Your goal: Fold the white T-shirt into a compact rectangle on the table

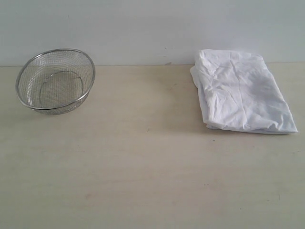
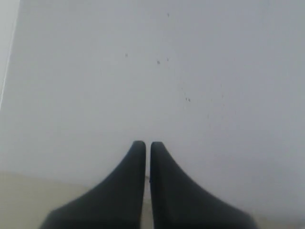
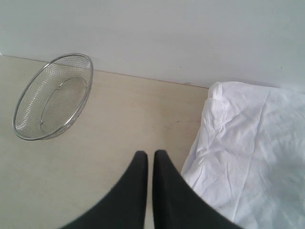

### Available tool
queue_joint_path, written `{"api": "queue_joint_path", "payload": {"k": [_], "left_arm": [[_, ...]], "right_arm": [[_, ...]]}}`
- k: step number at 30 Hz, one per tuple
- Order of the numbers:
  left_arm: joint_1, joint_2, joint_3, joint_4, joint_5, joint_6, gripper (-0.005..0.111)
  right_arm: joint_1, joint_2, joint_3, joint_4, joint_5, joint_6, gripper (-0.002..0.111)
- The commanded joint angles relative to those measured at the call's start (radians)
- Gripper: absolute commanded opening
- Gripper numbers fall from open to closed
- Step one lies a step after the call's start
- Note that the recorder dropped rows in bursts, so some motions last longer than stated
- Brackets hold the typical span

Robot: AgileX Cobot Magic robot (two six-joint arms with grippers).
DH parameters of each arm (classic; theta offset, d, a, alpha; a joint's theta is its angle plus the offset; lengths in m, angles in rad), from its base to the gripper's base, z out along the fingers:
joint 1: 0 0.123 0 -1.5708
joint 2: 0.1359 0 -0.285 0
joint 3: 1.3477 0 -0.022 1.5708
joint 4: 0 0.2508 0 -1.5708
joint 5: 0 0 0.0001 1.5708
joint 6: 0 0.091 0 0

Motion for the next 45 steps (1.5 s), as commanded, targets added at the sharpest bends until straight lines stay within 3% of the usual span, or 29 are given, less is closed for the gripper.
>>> {"api": "queue_joint_path", "payload": {"k": [1,4,9,15,20,45], "left_arm": [[-0.003,-0.002,0.007,-0.013,0.198,0.036,0.004],[-0.003,-0.002,0.007,0.029,0.298,0.036,0.004],[-0.003,-0.002,0.007,0.061,0.319,0.025,0.004],[-0.003,-0.001,0.007,0.405,0.475,-0.357,0.004],[-0.003,-0.001,0.007,0.401,0.465,-0.277,0.004],[-0.003,-0.001,0.007,0.401,0.481,-0.304,0.004]], "right_arm": [[-0.001,-0.007,0.001,0.004,-0.007,-0.003,0.0],[-0.001,-0.007,0.001,0.004,-0.007,-0.003,0.0],[-0.001,-0.007,0.001,0.004,-0.007,-0.003,0.0],[-0.001,-0.007,0.001,0.004,-0.007,-0.003,0.0],[-0.001,-0.007,0.001,0.004,-0.007,-0.003,0.0],[-0.001,-0.007,0.001,0.004,-0.002,-0.003,0.0]]}}
